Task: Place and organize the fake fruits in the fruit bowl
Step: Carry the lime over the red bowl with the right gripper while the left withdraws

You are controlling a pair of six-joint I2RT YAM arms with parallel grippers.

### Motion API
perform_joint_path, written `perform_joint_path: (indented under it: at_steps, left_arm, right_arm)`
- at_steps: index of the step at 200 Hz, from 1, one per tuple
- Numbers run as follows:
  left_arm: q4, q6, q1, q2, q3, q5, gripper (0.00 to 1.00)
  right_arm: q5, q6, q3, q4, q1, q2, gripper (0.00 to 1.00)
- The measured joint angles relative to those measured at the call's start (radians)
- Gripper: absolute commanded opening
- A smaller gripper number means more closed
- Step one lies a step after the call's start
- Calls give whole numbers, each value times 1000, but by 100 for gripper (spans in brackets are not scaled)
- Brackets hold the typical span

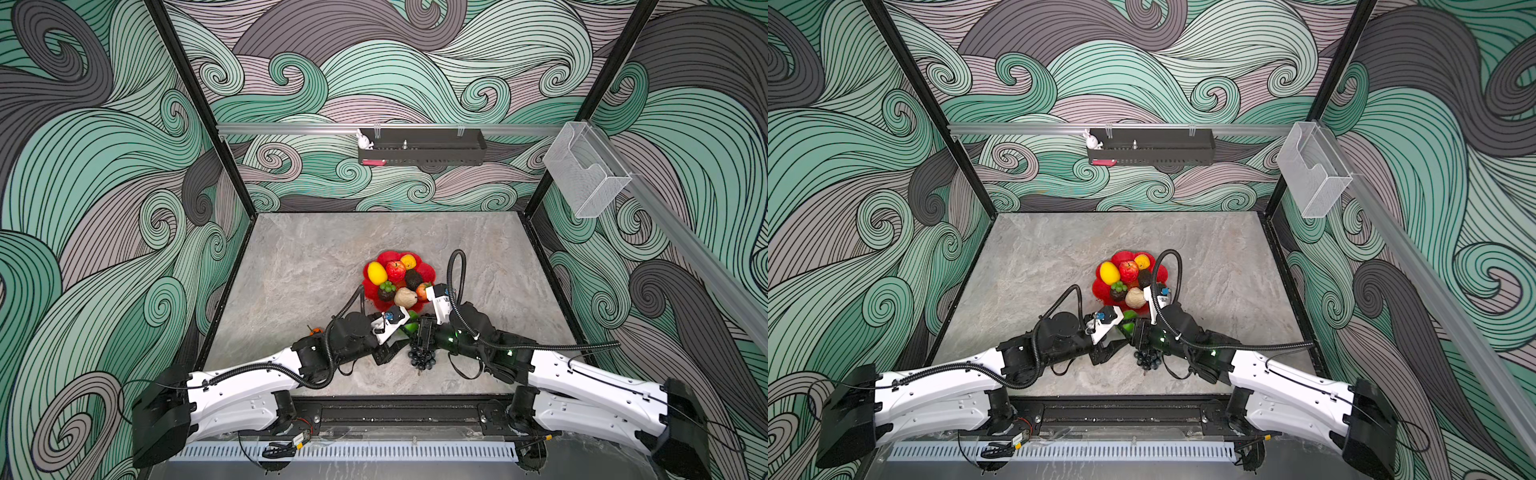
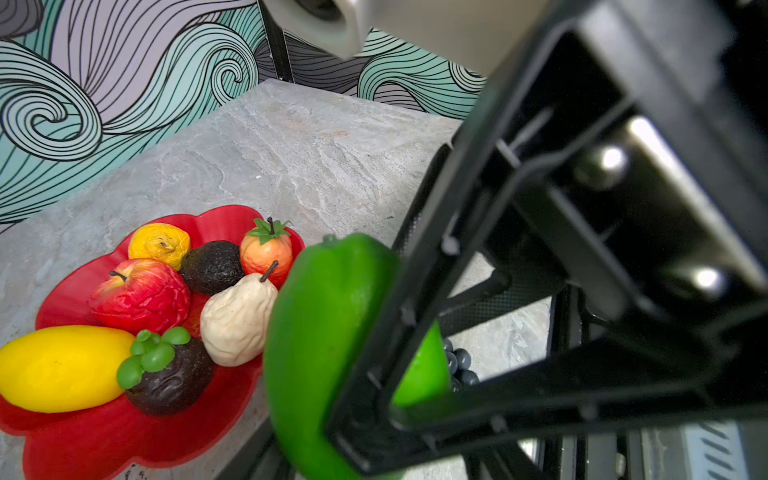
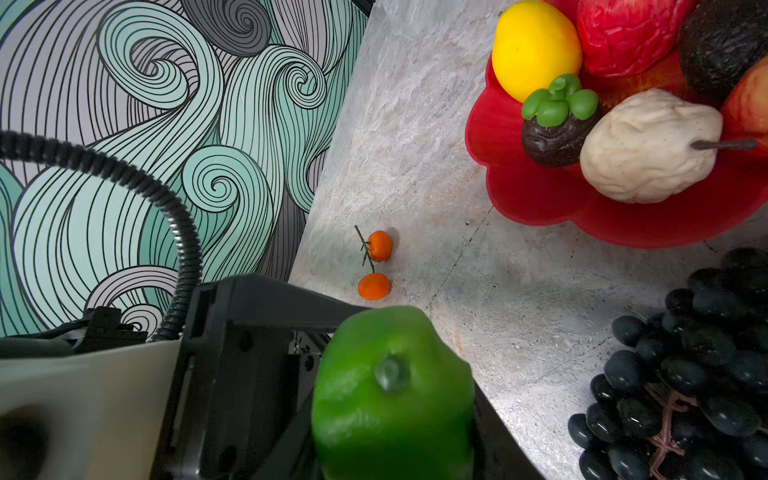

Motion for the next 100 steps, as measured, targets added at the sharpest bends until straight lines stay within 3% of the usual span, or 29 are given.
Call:
perform_joint_path:
  at_steps: [34,100]
  left_arm:
    - [-30,-25,0,-87,-26,-122,74]
    - [-120,-115,76,-303,-87,-512,77]
  right_arm:
    - [48,-61,68,-119,1,0,39]
    - [110,-268,254,-336,-99,37,39]
